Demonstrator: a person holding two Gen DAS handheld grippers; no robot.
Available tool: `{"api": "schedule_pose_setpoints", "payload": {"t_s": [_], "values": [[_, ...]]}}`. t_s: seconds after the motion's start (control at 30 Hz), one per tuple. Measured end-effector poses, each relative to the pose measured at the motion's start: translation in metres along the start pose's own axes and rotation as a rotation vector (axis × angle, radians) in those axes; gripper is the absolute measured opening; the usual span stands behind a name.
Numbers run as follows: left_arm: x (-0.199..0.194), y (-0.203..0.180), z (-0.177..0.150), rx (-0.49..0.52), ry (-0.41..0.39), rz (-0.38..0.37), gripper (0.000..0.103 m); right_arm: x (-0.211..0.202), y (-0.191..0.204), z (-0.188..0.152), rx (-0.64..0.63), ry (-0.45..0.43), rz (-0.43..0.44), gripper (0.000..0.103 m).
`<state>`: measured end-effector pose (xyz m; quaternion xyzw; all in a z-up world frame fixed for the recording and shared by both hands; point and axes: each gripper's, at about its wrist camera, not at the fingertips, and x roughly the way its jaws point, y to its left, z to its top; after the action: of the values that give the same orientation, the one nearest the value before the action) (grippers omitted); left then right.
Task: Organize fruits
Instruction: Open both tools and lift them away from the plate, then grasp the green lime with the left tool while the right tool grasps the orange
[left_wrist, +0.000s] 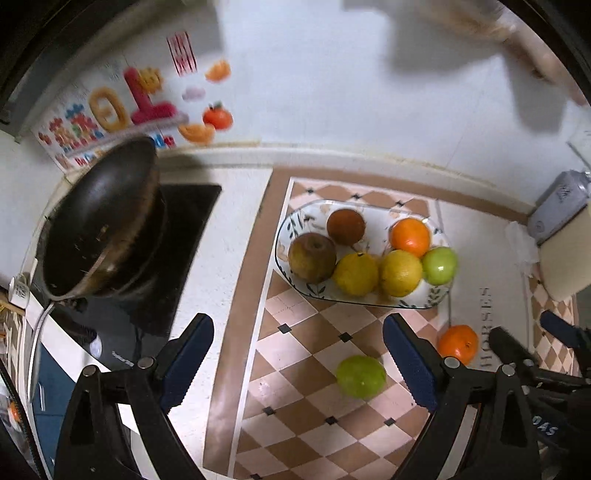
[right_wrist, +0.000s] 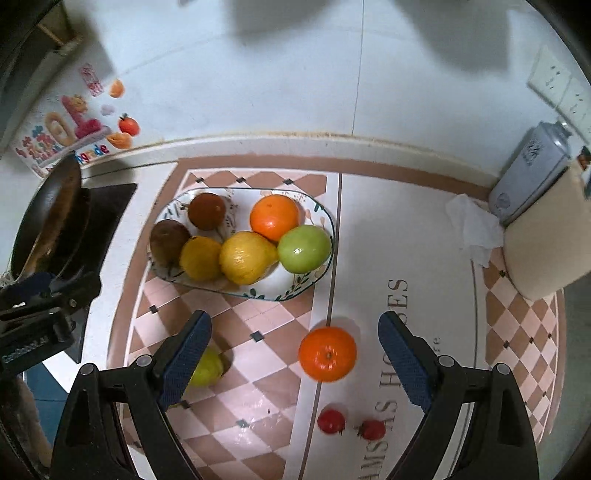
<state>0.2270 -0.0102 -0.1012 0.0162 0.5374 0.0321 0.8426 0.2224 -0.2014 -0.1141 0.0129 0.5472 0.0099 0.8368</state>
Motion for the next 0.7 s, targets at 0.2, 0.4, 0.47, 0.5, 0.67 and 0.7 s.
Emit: {"api": "schedule_pose_setpoints", "payload": {"t_s": [0.2,0.4,0.47,0.5,0.67,0.7], "values": [[-0.044,0.001,-0.016,0.020,-0.079,-0.020,0.094,-0.046,0.005,-0.027,0.015,-0.063,0.001,0.094],[-0.075,-0.002,-0.037,0.040,-0.130,-0.030,0.094,-0.091,0.005,-0.047,0.030,-0.127,-0.002,0.094],[-0.081,-0.002,-0.041,0.042,-0.137,-0.033,0.094,-0.104,0.005,-0.052,0.027,-0.147,-0.009,0.094],[-0.085,-0.003,-0.043,0.044,-0.144,-0.030,0.094,-0.110,0.005,-0.054,0.027,-0.155,-0.013,0.094],[-0.091,-0.005,-0.049,0.046,-0.153,-0.034,0.094,-0.126,0.000,-0.063,0.044,-0.170,-0.004,0.094],[-0.091,-0.006,-0.050,0.045,-0.151,-0.038,0.094,-0.127,-0.001,-0.063,0.046,-0.170,-0.004,0.094]]}}
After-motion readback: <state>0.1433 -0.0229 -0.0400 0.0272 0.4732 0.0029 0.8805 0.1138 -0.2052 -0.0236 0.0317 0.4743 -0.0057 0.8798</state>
